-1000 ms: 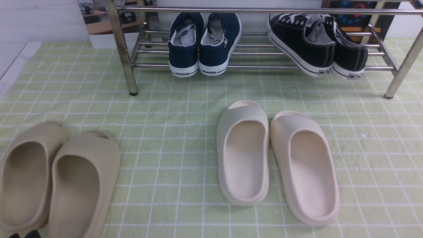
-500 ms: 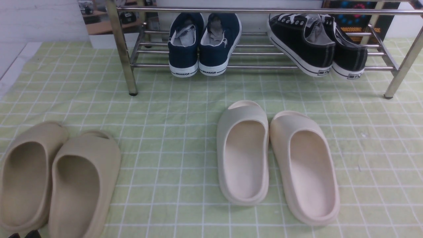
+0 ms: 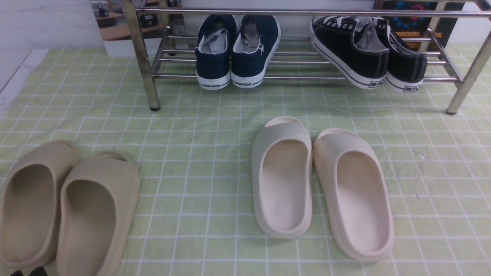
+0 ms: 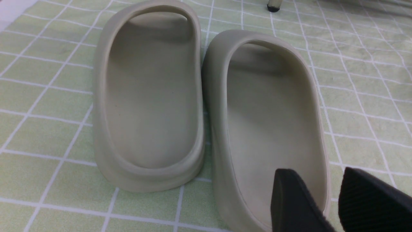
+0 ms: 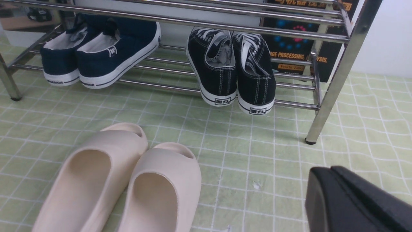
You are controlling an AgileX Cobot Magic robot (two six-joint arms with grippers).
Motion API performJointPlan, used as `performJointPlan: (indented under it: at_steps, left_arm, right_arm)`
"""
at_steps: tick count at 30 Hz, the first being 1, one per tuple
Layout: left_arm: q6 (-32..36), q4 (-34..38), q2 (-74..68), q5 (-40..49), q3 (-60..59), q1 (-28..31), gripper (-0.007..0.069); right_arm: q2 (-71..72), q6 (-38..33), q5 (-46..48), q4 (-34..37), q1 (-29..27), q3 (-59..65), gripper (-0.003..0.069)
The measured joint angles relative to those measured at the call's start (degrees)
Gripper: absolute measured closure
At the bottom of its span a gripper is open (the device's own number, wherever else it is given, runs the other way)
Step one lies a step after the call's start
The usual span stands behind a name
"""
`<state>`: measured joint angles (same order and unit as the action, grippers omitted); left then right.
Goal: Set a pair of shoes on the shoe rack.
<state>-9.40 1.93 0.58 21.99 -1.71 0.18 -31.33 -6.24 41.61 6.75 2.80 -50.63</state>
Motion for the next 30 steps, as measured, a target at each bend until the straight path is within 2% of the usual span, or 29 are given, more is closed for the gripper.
performJointPlan:
  at_steps: [6, 9, 14, 16, 21, 24, 27, 30]
  left_arm:
    - [0.0, 0.0, 0.0, 0.0, 0.0, 0.0, 0.0386]
    - [0.0, 0.0, 0.0, 0.0, 0.0, 0.0, 0.0386]
    - [0.0, 0.0, 0.0, 0.0, 0.0, 0.0, 0.0386]
    - [0.0, 0.0, 0.0, 0.0, 0.0, 0.0, 0.0386]
    - [0.0, 0.0, 0.0, 0.0, 0.0, 0.0, 0.0386]
    - [0.05, 0.0, 0.0, 0.0, 0.0, 0.0, 0.0386]
    - [0.05, 0.0, 0.0, 0.0, 0.0, 0.0, 0.0386]
    - [0.05, 0.0, 0.0, 0.02, 0.0, 0.0, 0.0386]
  right_arm:
    - [0.2, 0.0, -0.42, 0.5, 0.0, 0.8, 0.064]
    - [2.78, 0.3, -3.51, 1.25, 0.0, 4.81, 0.0652]
    - [10.37, 6.24, -16.38, -4.04, -0.08, 18.92, 0.0664]
    - [16.52, 11.85, -25.5, -11.33, -1.44, 29.81, 0.0664]
    - [24.24, 17.93, -32.97, -15.85, -5.19, 44.37, 0.0664]
    - [29.3, 19.24, -33.07, -15.26, -7.08, 51.27, 0.0664]
    - [31.37, 19.08, -29.69, -13.99, -7.57, 52.07, 0.0664]
    - [31.9, 15.05, -25.39, -12.24, -7.79, 52.13, 0.0664]
